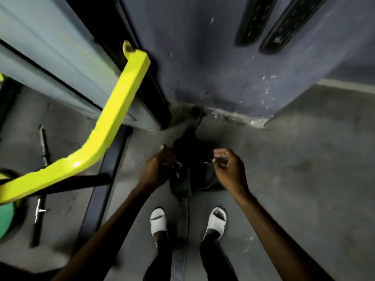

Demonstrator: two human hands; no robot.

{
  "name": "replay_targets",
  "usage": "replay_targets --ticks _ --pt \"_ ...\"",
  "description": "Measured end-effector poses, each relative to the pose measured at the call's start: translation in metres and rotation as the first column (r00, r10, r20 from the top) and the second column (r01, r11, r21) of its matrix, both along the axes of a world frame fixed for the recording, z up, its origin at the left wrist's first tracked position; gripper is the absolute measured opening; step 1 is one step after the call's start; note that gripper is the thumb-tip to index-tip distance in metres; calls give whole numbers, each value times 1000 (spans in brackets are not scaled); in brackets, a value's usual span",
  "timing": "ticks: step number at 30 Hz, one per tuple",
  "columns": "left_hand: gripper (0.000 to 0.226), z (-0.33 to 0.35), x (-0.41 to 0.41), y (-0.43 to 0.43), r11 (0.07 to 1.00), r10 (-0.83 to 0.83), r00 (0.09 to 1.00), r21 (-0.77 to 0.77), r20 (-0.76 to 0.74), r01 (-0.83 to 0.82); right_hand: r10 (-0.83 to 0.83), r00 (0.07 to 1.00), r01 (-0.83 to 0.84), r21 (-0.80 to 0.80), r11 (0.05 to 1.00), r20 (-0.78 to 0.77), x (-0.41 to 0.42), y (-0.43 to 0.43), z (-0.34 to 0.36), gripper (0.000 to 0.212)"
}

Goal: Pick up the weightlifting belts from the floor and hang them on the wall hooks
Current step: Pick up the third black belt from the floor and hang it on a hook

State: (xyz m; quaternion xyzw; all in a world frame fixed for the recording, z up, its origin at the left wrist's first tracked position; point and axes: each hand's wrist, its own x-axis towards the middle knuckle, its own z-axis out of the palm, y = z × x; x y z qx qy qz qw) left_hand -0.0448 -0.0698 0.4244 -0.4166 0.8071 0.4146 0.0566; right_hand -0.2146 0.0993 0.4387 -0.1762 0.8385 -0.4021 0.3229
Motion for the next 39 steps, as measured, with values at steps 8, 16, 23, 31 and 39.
replay_targets --ticks 8,16,23,31,39 --pt "45 -261 69 12 987 50 985 144 168 -75 -88 974 58 144 988 209 90 1 -267 19" --pt "29 -451 93 17 918 233 953 278 194 -281 -152 967 102 237 966 205 136 -21 -460 42" --pt "49 -466 89 3 783 419 895 438 155 -443 -256 916 193 221 956 309 134 -47 -480 36" --pt "24 -328 56 -4 632 498 864 652 74 -420 -394 776 328 219 919 493 101 -46 -350 67" --pt "42 -132 25 3 686 470 874 676 -127 -270 -413 723 529 -60 846 555 80 -30 -146 16"
